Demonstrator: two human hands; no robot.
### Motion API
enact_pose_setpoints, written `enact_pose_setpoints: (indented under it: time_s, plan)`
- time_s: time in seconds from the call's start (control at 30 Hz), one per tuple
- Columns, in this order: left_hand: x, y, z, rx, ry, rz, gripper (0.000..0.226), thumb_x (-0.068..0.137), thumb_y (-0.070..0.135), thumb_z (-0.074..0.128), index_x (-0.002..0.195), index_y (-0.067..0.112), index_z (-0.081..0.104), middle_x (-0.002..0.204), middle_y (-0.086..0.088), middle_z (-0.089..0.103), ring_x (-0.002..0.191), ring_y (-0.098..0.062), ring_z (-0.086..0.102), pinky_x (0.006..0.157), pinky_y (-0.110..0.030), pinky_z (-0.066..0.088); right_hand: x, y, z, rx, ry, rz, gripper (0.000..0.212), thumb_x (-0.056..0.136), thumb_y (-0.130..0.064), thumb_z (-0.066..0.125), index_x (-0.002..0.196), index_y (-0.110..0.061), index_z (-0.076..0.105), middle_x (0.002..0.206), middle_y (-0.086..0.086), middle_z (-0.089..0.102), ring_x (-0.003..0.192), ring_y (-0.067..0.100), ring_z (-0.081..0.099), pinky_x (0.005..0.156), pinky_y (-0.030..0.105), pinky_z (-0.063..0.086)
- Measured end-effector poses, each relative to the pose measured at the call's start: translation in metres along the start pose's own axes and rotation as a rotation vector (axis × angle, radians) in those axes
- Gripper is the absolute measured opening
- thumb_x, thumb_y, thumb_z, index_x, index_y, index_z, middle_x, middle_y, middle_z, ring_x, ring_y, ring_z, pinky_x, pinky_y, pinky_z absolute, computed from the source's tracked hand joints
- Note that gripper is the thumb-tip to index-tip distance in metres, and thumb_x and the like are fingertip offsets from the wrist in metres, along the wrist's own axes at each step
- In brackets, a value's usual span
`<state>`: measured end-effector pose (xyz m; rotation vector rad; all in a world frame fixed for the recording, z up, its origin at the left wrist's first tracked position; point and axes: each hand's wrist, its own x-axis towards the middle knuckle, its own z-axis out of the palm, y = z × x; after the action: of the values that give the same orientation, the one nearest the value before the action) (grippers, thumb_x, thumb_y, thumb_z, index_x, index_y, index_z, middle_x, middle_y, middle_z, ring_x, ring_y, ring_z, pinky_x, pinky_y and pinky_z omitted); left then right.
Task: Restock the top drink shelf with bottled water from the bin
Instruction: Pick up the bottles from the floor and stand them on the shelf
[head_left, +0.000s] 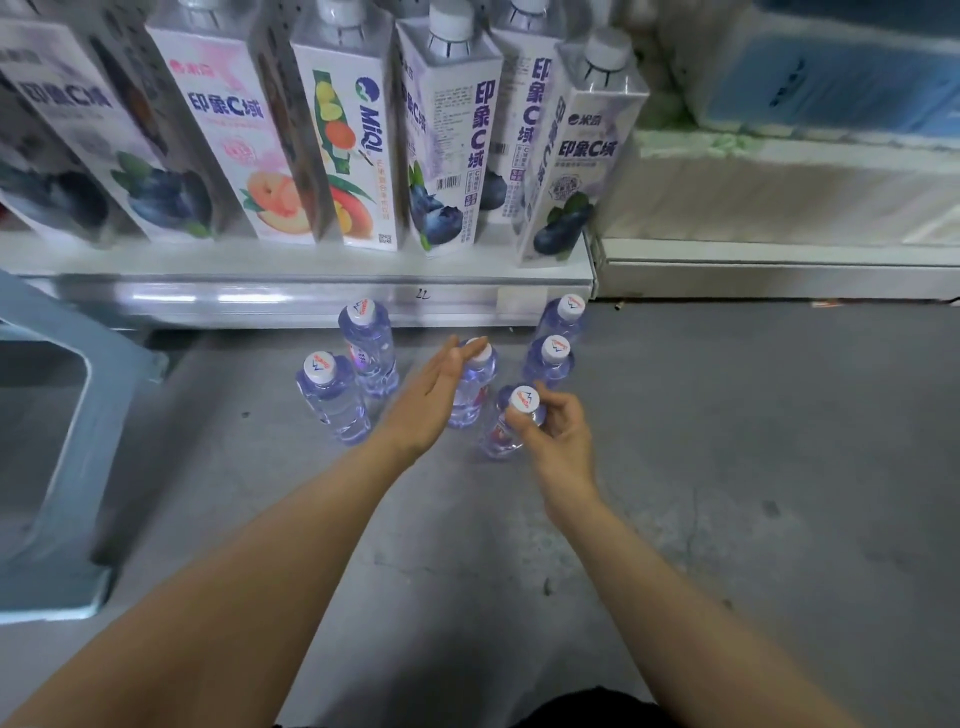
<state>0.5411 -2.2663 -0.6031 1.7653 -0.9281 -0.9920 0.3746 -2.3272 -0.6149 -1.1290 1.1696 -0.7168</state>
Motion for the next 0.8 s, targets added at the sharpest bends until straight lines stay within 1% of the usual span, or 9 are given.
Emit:
enact_pose_setpoints:
  time_s: [0.07, 0.13, 0.23, 0.33, 0.47, 0.53, 0.6, 0.7, 0.8]
  plan:
    - [0.001, -0.001, -0.003, 0.008, -0.023, 0.004, 0.044, 0.098, 0.07, 0.013, 0.132, 0.067, 0.042, 0.161, 0.022, 0.019, 0.136, 0.007, 0.017, 0.112, -0.027, 0.013, 0.005, -0.003, -0.004, -0.007, 0.003, -0.015, 0.025, 0.085, -0.009, 0.081, 0.1, -0.017, 0.062, 0.107, -0.003, 0.069, 0.091, -0.001, 0.067, 0.078, 0.015, 0.051]
    - [0.001, -0.001, -0.004, 0.005, -0.037, -0.004, 0.042, 0.101, 0.064, 0.014, 0.133, 0.066, 0.042, 0.162, 0.021, 0.018, 0.135, 0.007, 0.016, 0.111, -0.025, 0.012, 0.009, -0.008, -0.008, -0.036, 0.024, -0.013, 0.023, 0.086, -0.014, 0.08, 0.099, -0.021, 0.062, 0.104, -0.001, 0.067, 0.095, 0.006, 0.064, 0.08, 0.016, 0.051]
    - [-0.001, -0.001, -0.001, 0.006, -0.035, -0.007, 0.051, 0.098, 0.068, 0.013, 0.141, 0.058, 0.04, 0.162, 0.023, 0.015, 0.138, 0.006, 0.015, 0.111, -0.025, 0.012, 0.008, -0.009, -0.011, -0.07, -0.021, 0.035, 0.019, 0.09, -0.022, 0.077, 0.108, -0.021, 0.071, 0.112, 0.004, 0.073, 0.109, 0.021, 0.067, 0.096, 0.034, 0.055]
    - [-0.001, -0.002, 0.002, -0.009, -0.014, 0.013, 0.059, 0.09, 0.08, 0.011, 0.139, 0.062, 0.039, 0.161, 0.026, 0.015, 0.136, 0.009, 0.015, 0.11, -0.025, 0.012, 0.002, -0.01, -0.01, -0.071, -0.117, 0.111, 0.033, 0.091, -0.036, 0.074, 0.116, -0.014, 0.076, 0.11, 0.006, 0.077, 0.108, 0.027, 0.072, 0.098, 0.048, 0.057]
    - [0.001, -0.005, 0.004, -0.003, -0.004, 0.028, 0.053, 0.089, 0.082, 0.012, 0.136, 0.069, 0.035, 0.147, 0.044, 0.013, 0.135, 0.012, 0.015, 0.107, -0.027, 0.015, 0.003, -0.015, -0.006, -0.036, -0.176, 0.152, 0.047, 0.083, -0.051, 0.072, 0.115, -0.018, 0.076, 0.107, 0.003, 0.079, 0.1, 0.024, 0.076, 0.085, 0.042, 0.062]
    - [0.001, -0.006, 0.004, 0.015, 0.001, 0.028, 0.05, 0.091, 0.081, 0.012, 0.134, 0.071, 0.033, 0.139, 0.056, 0.01, 0.129, 0.025, 0.013, 0.105, -0.024, 0.016, 0.004, -0.016, -0.005, -0.032, -0.188, 0.154, 0.044, 0.08, -0.053, 0.071, 0.109, -0.021, 0.078, 0.104, 0.003, 0.079, 0.095, 0.023, 0.077, 0.076, 0.036, 0.062]
    - [0.001, -0.006, 0.004, 0.031, 0.015, 0.032, 0.049, 0.091, 0.081, 0.011, 0.134, 0.072, 0.033, 0.13, 0.064, 0.01, 0.117, 0.041, 0.009, 0.101, -0.018, 0.015, 0.006, -0.016, -0.004, -0.025, -0.188, 0.164, 0.04, 0.081, -0.052, 0.071, 0.106, -0.022, 0.079, 0.101, 0.003, 0.08, 0.092, 0.023, 0.077, 0.073, 0.035, 0.062]
    - [0.002, -0.008, 0.006, 0.026, 0.02, 0.035, 0.05, 0.092, 0.079, 0.012, 0.136, 0.069, 0.033, 0.131, 0.065, 0.01, 0.114, 0.044, 0.008, 0.094, -0.011, 0.014, 0.009, -0.013, -0.003, -0.024, -0.175, 0.198, 0.026, 0.09, -0.043, 0.071, 0.104, -0.023, 0.08, 0.101, 0.002, 0.08, 0.092, 0.021, 0.077, 0.074, 0.037, 0.063]
    - [0.004, -0.009, 0.007, 0.018, 0.026, 0.034, 0.048, 0.094, 0.077, 0.013, 0.137, 0.068, 0.033, 0.134, 0.062, 0.011, 0.117, 0.042, 0.009, 0.096, -0.012, 0.016, 0.01, -0.012, -0.003, -0.034, -0.16, 0.238, 0.027, 0.092, -0.041, 0.07, 0.104, -0.02, 0.08, 0.099, 0.003, 0.08, 0.09, 0.022, 0.077, 0.076, 0.04, 0.063]
